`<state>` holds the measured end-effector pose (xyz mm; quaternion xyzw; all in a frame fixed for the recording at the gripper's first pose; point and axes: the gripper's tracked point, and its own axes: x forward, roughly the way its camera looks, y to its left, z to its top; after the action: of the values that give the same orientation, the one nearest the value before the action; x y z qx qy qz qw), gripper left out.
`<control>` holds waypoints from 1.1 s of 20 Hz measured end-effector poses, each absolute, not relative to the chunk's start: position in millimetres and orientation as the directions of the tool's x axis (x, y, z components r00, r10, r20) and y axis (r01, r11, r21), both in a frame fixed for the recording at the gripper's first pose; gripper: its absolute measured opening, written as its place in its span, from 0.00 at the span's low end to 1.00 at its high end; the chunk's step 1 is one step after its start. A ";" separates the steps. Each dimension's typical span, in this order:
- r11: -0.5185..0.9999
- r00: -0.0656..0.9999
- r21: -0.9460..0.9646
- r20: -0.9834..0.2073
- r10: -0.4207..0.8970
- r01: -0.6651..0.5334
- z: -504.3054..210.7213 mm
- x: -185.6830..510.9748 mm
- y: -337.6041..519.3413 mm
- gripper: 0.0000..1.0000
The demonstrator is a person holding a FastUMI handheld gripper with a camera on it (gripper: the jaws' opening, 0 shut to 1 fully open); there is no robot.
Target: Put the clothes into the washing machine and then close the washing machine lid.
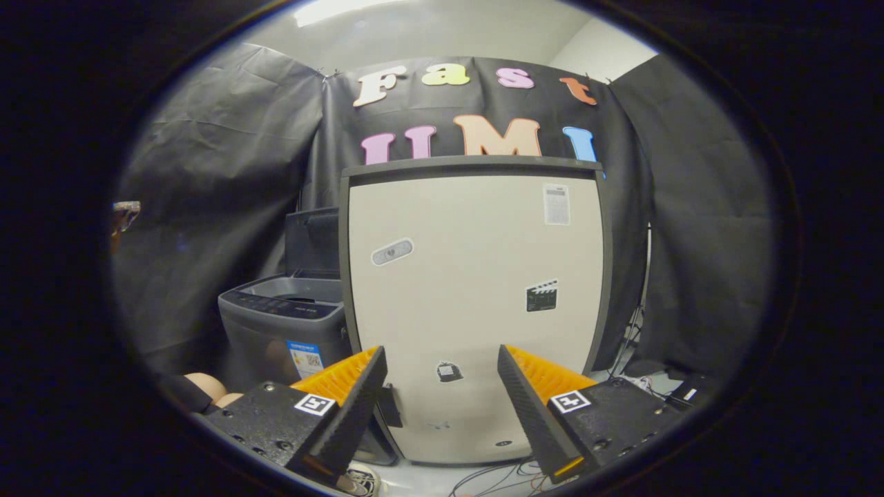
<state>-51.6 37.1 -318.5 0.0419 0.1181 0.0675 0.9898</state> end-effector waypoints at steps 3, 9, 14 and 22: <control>0.989 0.966 0.097 -0.220 0.135 -0.116 -317.8 -52.6 34.3 0.97; 0.989 0.966 0.097 -0.224 0.130 -0.111 -318.2 -54.6 33.6 0.97; 0.986 0.978 0.054 -0.127 0.166 -0.160 -292.7 -40.6 52.5 0.98; 0.922 0.922 0.022 0.044 0.386 -0.387 -165.2 57.9 179.4 0.98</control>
<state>57.9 179.4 -165.2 0.0153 -0.0195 0.1970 0.9801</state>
